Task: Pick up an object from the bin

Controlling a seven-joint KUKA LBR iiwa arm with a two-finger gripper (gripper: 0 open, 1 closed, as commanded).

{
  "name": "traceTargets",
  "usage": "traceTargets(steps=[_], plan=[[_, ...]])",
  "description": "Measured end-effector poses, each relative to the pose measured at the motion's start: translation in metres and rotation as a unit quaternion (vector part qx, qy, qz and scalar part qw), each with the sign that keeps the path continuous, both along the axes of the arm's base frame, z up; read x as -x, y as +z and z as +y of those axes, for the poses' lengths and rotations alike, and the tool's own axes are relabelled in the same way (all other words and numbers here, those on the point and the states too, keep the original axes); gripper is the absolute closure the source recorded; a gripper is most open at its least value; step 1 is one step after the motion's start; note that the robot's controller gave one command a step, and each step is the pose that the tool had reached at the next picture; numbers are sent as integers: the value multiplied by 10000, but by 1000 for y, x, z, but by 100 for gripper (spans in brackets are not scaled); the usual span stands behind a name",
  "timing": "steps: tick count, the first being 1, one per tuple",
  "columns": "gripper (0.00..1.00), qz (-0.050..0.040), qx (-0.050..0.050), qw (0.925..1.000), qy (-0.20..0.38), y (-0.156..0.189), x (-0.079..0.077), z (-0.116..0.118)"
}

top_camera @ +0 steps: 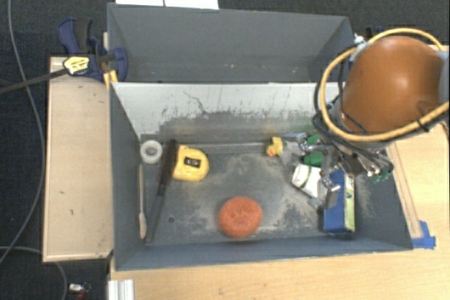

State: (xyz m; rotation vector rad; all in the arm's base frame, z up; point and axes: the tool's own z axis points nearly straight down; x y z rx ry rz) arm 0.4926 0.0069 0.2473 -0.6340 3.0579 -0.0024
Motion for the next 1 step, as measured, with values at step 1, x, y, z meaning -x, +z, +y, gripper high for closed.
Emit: traceTargets(steps=[1], plan=[[0,19,-20,9969,-781,4,-2,-39]])
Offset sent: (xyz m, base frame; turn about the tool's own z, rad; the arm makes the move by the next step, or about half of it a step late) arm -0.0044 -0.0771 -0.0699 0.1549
